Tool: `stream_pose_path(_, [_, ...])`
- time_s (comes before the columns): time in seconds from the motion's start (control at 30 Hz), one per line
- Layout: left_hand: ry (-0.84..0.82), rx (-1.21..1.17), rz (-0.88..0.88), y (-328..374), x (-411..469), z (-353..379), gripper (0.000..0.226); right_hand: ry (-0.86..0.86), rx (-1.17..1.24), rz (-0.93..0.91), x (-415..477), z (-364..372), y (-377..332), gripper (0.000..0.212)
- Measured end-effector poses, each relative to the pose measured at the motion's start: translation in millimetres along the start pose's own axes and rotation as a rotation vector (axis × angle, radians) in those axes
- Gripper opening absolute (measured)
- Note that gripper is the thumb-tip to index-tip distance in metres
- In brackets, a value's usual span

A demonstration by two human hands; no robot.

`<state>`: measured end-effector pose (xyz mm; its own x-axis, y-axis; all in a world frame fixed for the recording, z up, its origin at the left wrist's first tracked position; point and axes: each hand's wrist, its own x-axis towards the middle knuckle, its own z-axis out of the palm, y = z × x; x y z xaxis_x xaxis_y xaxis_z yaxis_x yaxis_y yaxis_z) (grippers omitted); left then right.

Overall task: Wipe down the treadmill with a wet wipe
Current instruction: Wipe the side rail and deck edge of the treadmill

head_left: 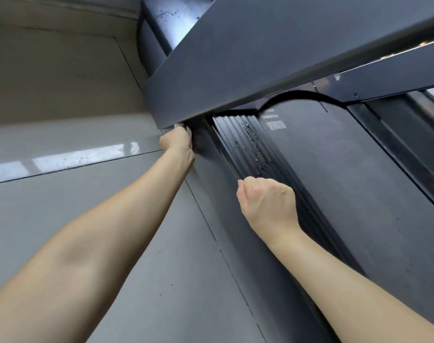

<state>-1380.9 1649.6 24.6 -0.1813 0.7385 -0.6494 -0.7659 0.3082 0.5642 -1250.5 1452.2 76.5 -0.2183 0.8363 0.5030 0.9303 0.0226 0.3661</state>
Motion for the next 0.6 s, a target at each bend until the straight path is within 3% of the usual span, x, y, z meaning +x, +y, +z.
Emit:
stream_pose_path(0.1, [-0.096, 0.273, 0.174, -3.0, -28.4, 4.1, 0.030, -0.012, -0.011, 0.015, 0.1, 0.7, -0.5, 0.046])
stream_pose_path(0.2, [-0.219, 0.415, 0.295, -6.1, -54.7, -1.1, 0.017, -0.066, -0.031, 0.053, 3.2, 0.0, -2.2, 0.052])
stream_pose_path(0.33, [-0.381, 0.649, 0.620, -10.2, -75.0, -22.6, 0.010, -0.148, -0.054, 0.077, 7.1, -1.3, -4.4, 0.056])
stream_pose_path(0.5, [-0.602, 1.115, 0.979, 0.2, -98.0, -26.7, 0.011, -0.230, -0.118, 0.132, -0.4, -32.7, -18.7, 0.036])
stream_pose_path(0.6, [-0.606, 1.360, 1.167, -0.6, -103.0, -28.8, 0.013, -0.160, 0.049, 0.139, -47.9, -65.6, -37.7, 0.026])
